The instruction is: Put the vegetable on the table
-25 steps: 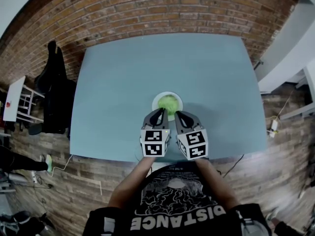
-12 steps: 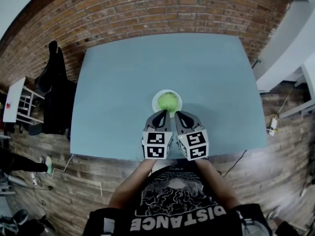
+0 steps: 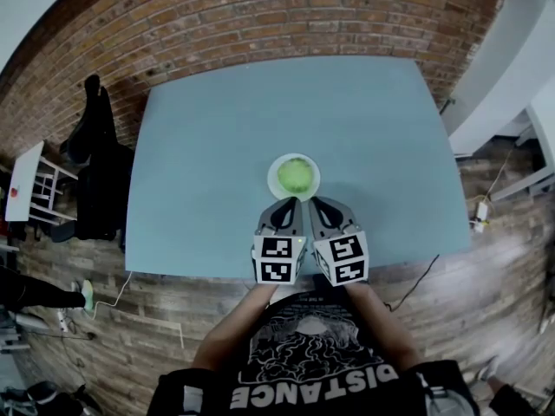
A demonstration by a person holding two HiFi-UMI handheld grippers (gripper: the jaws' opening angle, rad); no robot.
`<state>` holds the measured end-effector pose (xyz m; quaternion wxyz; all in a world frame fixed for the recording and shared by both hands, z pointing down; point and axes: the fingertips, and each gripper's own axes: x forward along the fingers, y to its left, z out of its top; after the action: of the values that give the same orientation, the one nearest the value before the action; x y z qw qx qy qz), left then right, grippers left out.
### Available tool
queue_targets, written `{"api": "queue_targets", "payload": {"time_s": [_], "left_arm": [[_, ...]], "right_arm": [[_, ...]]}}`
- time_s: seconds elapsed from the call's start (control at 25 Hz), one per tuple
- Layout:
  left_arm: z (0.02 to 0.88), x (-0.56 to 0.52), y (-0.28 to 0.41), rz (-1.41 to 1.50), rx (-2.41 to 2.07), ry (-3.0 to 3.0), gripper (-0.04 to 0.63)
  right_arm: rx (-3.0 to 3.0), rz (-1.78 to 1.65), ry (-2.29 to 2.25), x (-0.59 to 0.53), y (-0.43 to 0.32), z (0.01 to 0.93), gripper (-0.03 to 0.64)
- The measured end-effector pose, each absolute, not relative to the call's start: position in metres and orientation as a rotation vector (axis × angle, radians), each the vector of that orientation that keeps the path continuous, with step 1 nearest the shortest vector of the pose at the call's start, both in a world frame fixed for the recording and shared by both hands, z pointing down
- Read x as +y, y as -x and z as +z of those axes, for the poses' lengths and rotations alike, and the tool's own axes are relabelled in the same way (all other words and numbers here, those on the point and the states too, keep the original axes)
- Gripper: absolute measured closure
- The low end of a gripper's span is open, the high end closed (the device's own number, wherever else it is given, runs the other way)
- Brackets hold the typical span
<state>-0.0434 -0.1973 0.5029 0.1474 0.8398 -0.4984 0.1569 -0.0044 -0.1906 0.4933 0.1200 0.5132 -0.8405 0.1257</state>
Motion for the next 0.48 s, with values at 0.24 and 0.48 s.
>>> {"api": "queue_targets", "payload": {"time_s": [0.24, 0.48], "left_arm": [[0.503, -0.188, 0.046, 0.457, -1.427, -2.424, 0.595], [0.509, -0.180, 0.050, 0.465, -1.419, -2.415, 0.595]], "right_arm": [[-2.448, 0.348, -1.531, -0.183, 0.005, 0.490, 0.609], [-2.443, 0.341, -1.545, -0.177, 0.006, 0.491, 0.608]]}}
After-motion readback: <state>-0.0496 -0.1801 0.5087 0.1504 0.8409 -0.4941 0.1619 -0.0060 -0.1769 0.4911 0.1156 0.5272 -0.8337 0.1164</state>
